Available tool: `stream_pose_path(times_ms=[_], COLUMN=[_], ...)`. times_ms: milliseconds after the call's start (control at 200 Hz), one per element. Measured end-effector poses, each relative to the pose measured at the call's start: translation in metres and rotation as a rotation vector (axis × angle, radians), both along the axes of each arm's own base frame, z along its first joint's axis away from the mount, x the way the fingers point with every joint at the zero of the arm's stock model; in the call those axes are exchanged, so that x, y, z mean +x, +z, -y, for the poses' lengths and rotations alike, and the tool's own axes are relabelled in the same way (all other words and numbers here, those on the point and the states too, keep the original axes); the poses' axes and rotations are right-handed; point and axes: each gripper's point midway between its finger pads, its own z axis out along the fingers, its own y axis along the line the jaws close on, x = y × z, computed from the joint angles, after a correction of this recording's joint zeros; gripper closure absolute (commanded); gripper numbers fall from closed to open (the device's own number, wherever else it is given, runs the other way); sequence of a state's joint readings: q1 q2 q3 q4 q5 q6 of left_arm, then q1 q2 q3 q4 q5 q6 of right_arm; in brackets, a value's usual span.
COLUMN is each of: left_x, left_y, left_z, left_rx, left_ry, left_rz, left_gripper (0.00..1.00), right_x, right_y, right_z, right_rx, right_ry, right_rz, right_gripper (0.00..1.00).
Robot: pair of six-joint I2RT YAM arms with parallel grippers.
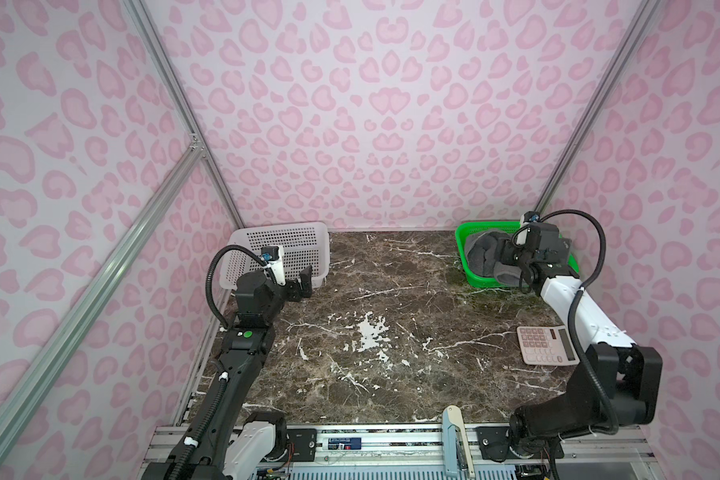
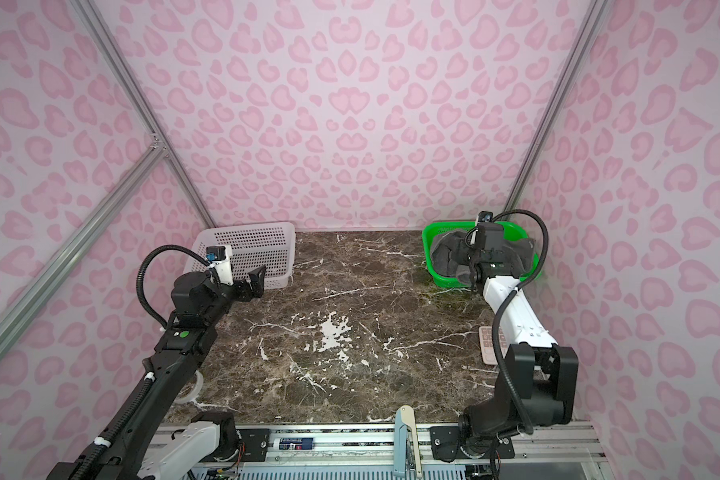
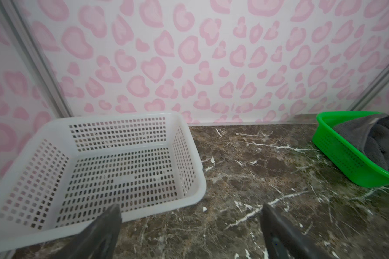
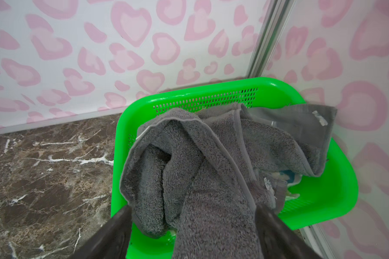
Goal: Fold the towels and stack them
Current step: 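Reach the right gripper into the green basket and grasp the grey towel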
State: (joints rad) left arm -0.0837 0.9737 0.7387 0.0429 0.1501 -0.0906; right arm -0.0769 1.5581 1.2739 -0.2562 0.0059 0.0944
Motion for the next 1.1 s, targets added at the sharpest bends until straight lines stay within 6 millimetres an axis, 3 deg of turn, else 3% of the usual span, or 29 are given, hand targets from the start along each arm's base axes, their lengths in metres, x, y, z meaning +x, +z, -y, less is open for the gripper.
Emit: stream_pose_path(times_ms=[375, 540, 685, 820, 925, 1100], left_x=[-0.012, -0.01, -0.004, 0.0, 0.003, 0.009], left_y=[-0.045, -0.051, -0.047, -0.046, -0.044, -0.04], left_z=[0.054, 0.063, 0.07, 0.076, 0.08, 0.086], left_rx=[-0.063, -0.062, -0.06, -0.058, -0.058, -0.058], left_ry=[-0.141, -0.161, -0.173, -0.181, -0.188, -0.198], left_rz=[-0.194, -0.221, -0.223, -0.224, -0.221, -0.218], left_gripper=[0.02, 0.02, 0.02, 0.02, 0.02, 0.02], right_x=[0.026, 0.035, 0.037, 0.035, 0.03, 0.028], right_y=[-0.065, -0.094, -0.114, -0.111, -0.095, -0.05], right_z=[0.062, 0.058, 0.052, 0.047, 0.042, 0.032], right_rx=[0.05, 0.094, 0.145, 0.168, 0.179, 0.185], right_ry=[-0.14, -0.112, -0.08, -0.06, -0.043, 0.008], right_rz=[-0.288, -0.365, -0.419, -0.411, -0.378, -0.256], right_gripper=[0.13, 0.17, 0.36, 0.76, 1.0, 1.0])
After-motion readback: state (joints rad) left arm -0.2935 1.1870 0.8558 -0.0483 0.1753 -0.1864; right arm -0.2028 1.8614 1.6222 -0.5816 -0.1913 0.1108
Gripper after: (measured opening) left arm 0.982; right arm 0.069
